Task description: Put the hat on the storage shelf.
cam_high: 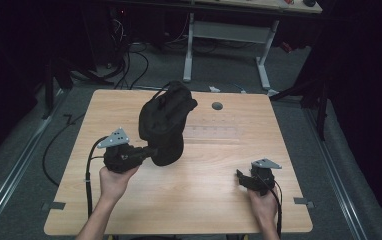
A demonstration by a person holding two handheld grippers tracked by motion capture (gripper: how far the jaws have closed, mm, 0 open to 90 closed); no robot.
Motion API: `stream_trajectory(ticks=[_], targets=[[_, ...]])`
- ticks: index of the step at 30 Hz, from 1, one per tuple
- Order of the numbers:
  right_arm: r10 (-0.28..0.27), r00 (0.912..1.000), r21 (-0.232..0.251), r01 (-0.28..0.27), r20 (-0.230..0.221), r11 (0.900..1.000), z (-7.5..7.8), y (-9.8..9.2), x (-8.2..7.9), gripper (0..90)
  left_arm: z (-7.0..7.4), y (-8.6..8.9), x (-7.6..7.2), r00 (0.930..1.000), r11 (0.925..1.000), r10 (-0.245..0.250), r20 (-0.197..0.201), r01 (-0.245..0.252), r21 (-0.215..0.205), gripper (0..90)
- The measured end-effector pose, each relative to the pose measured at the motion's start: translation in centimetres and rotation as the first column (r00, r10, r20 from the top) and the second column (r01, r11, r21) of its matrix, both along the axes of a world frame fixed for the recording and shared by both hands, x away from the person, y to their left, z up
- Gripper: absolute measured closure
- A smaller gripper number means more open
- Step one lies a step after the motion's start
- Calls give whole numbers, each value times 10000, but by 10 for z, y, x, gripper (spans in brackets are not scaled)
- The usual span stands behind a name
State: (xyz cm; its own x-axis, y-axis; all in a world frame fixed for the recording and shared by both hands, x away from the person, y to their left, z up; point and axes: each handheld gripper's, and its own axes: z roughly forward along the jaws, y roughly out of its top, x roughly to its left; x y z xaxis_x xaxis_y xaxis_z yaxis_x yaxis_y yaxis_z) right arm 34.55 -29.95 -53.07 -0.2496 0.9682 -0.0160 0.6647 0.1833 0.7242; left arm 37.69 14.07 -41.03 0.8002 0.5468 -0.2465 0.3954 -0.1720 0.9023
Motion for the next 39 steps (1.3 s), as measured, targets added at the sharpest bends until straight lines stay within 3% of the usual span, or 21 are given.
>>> stream_trajectory(ticks=[7, 16, 22, 30, 39], targets=[[4, 10000, -10, -4, 7, 10000, 0, 0, 0, 334, 4, 4, 10, 9985, 9988, 492, 244, -491, -34, 861], [13, 10000, -24, -13, -7, 10000, 0, 0, 0, 334, 9, 2, 25, 9928, 9940, 1029, 609, -1049, 309, 860], [15, 10000, -25, -15, -3, 10000, 0, 0, 0, 334, 18, 0, 40, 9859, 9890, 1354, 982, -1405, 471, 860], [-1, 10000, -14, 1, -3, 10000, 0, 0, 0, 334, 20, -7, 56, 9817, 9850, 1589, 1050, -1648, 502, 860], [-10, 10000, 0, 10, -7, 10000, 0, 0, 0, 333, 9, -23, 75, 9760, 9766, 1953, 968, -2026, 720, 860]])
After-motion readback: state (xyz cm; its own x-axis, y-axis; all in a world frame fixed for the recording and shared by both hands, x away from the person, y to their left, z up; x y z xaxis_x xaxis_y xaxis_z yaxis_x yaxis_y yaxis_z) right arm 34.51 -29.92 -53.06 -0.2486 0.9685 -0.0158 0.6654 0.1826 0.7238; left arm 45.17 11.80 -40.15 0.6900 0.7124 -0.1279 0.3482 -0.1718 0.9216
